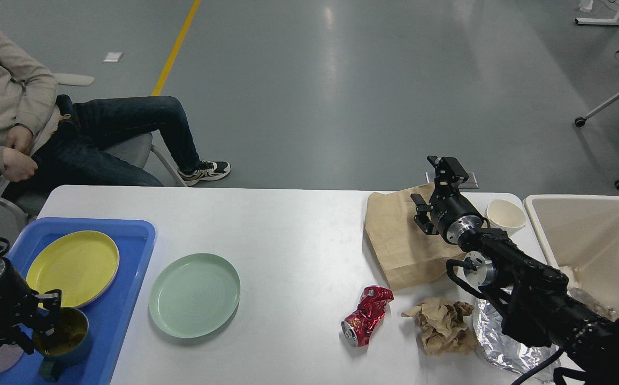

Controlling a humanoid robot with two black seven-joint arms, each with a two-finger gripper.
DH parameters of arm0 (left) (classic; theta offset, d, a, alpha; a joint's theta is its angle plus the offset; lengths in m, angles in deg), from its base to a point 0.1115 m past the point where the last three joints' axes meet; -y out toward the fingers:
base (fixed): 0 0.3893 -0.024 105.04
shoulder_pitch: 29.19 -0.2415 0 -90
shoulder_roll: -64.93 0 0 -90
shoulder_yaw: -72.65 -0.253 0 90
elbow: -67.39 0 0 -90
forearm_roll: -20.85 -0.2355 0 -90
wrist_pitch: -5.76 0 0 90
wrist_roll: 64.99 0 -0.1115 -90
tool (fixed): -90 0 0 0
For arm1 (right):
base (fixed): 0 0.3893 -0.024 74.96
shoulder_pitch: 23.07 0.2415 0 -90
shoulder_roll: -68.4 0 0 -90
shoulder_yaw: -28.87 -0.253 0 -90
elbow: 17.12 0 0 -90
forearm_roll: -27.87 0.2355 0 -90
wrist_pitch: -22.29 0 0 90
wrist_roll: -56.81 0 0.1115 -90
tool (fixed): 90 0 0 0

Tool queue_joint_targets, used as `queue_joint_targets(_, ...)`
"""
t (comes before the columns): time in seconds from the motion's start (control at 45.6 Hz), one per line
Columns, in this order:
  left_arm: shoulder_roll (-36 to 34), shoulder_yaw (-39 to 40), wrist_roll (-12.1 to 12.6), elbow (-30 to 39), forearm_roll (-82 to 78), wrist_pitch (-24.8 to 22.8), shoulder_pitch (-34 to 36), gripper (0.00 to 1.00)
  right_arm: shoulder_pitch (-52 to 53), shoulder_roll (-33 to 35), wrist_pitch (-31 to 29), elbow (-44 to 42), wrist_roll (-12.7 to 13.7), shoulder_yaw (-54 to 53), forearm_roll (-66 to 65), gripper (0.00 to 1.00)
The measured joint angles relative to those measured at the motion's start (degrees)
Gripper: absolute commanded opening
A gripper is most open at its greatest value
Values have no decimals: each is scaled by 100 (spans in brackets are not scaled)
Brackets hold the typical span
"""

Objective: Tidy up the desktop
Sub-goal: 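Move the left gripper over the pale green plate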

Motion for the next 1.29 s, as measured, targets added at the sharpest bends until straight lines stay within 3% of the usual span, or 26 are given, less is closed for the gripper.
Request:
queue_joint_targets(0.285, 185, -83, 0, 32, 75, 0, 246, 92, 0, 0, 0, 0, 0, 1, -2, 100)
queue_joint_targets(0.767, 301, -307, -4, 126, 192, 0, 970, 93, 0, 0, 0, -1, 0, 1, -2, 100)
queue_joint_targets(1.293, 2563, -7, 67, 468, 450, 0, 1955, 93, 0, 0, 0, -1, -4, 1, 0, 100)
